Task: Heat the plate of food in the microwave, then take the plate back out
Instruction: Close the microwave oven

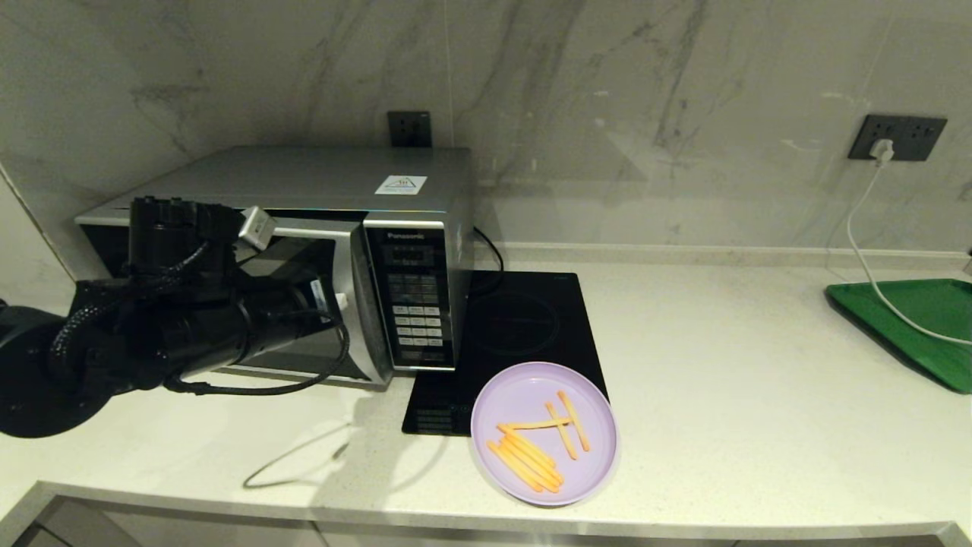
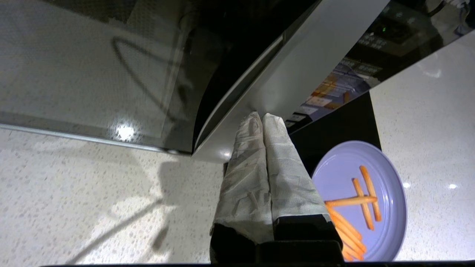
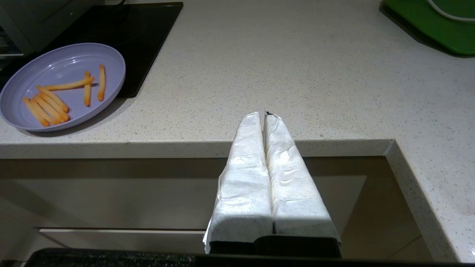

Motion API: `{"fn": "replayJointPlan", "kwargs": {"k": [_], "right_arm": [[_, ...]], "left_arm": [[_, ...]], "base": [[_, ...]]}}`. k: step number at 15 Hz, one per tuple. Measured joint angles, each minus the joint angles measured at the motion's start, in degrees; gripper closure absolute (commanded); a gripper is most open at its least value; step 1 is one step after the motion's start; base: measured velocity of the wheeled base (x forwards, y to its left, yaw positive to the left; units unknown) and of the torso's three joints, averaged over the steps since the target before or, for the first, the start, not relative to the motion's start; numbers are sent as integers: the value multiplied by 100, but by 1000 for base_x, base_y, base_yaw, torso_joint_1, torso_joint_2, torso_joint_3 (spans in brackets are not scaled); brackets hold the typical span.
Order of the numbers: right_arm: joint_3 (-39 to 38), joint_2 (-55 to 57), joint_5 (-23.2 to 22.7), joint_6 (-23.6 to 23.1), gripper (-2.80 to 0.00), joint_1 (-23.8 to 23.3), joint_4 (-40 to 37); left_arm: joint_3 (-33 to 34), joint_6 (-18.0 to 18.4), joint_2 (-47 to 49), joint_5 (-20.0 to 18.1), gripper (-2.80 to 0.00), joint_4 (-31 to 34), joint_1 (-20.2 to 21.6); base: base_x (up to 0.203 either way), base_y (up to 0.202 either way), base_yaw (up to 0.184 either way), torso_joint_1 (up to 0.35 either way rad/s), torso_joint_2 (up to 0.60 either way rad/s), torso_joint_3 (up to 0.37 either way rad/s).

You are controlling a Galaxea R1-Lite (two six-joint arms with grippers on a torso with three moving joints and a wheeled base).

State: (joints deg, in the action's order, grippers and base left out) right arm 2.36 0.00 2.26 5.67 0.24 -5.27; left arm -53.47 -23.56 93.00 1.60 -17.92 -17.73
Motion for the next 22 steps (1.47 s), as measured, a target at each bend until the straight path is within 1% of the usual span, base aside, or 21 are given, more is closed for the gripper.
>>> {"fn": "replayJointPlan", "kwargs": {"k": [5,8,14,18,20,22], "right_arm": [[0,0,3,0,0,-2,1],[0,0,1,2,0,-2,1],[0,0,2,2,0,-2,1],[0,0,2,2,0,0,2],[0,0,2,0,0,0,2],[0,0,2,2,0,0,2]], "left_arm": [[5,24,243,57,0,-251,6],[11,24,371,144,0,-508,6],[59,15,432,150,0,-534,12],[55,51,475,283,0,-571,20],[21,101,575,310,0,-844,20],[17,185,698,451,0,-1089,15]], "base": [[0,0,0,0,0,0],[0,0,0,0,0,0],[0,0,0,0,0,0],[0,0,0,0,0,0],[0,0,0,0,0,0],[0,0,0,0,0,0]]}}
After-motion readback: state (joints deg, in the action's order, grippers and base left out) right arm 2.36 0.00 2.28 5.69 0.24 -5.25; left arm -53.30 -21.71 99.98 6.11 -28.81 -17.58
